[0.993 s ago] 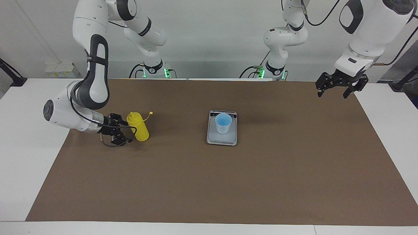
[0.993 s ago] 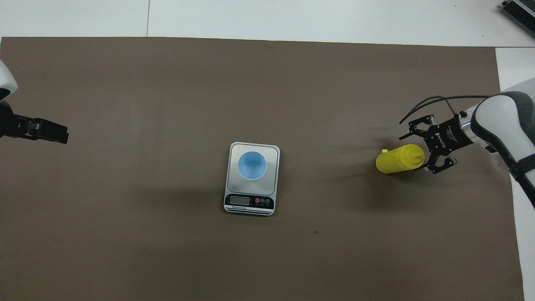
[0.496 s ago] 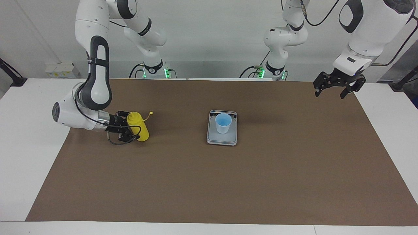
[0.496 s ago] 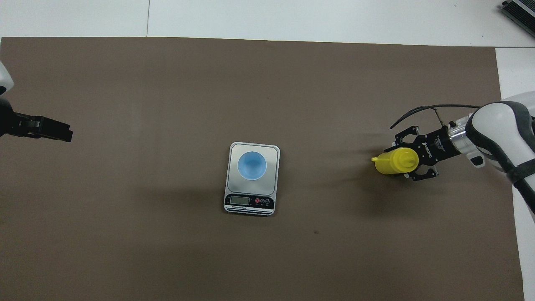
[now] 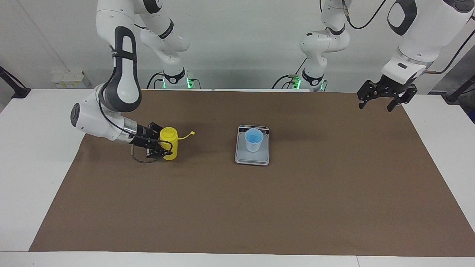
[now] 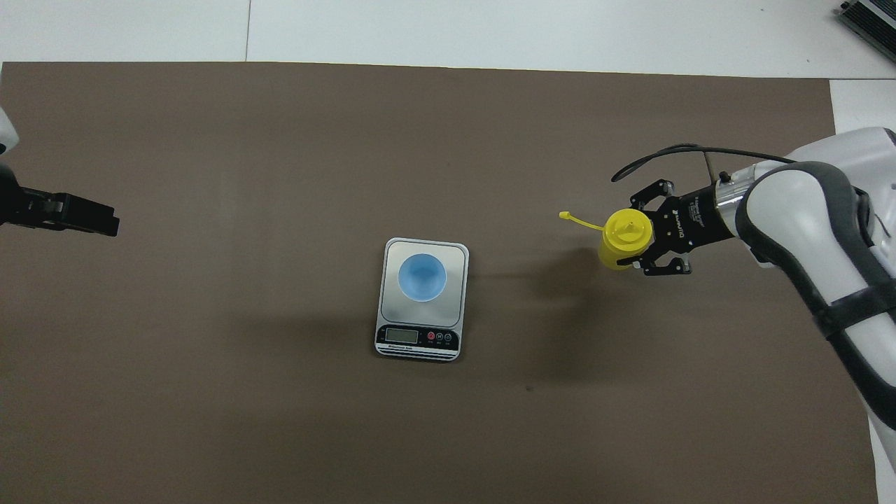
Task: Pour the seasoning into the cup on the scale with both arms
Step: 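Lift the yellow bottle with the right gripper toward the scale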
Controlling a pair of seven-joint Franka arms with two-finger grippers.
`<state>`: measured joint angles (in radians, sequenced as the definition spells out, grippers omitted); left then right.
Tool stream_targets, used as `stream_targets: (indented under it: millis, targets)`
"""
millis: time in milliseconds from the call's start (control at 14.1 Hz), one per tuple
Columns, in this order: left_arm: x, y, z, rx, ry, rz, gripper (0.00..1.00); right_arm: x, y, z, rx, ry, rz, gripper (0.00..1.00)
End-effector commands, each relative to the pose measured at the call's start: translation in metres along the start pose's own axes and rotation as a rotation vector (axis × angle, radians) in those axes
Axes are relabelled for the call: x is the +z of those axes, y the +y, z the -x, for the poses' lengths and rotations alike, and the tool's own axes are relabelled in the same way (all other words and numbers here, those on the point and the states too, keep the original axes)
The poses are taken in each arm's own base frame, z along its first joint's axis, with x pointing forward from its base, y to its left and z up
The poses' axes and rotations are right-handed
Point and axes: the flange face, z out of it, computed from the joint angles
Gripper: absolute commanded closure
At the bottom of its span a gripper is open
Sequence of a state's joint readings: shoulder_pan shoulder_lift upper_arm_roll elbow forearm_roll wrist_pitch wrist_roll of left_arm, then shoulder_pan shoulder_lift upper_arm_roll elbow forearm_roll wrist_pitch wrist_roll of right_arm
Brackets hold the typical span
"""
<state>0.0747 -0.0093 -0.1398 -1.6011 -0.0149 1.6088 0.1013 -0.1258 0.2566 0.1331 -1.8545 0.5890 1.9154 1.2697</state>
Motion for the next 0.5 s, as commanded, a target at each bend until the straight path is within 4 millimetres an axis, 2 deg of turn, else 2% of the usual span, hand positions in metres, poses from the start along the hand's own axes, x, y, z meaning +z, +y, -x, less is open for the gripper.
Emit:
stream_targets:
  millis: [0,213,426]
  targets:
    - [-0.005,-0.003,0.004,0.008,-0.001,0.007,0.00,-0.010,-0.010,0.056,0.030,0.106,-0.057,1.00]
    - [-0.005,-0.003,0.004,0.008,0.001,0.006,0.00,-0.017,-0.023,0.095,0.032,0.228,-0.133,1.00]
    - [-0.004,-0.003,0.004,0.008,0.001,0.006,0.00,-0.006,-0.034,0.131,0.004,0.325,-0.239,1.00]
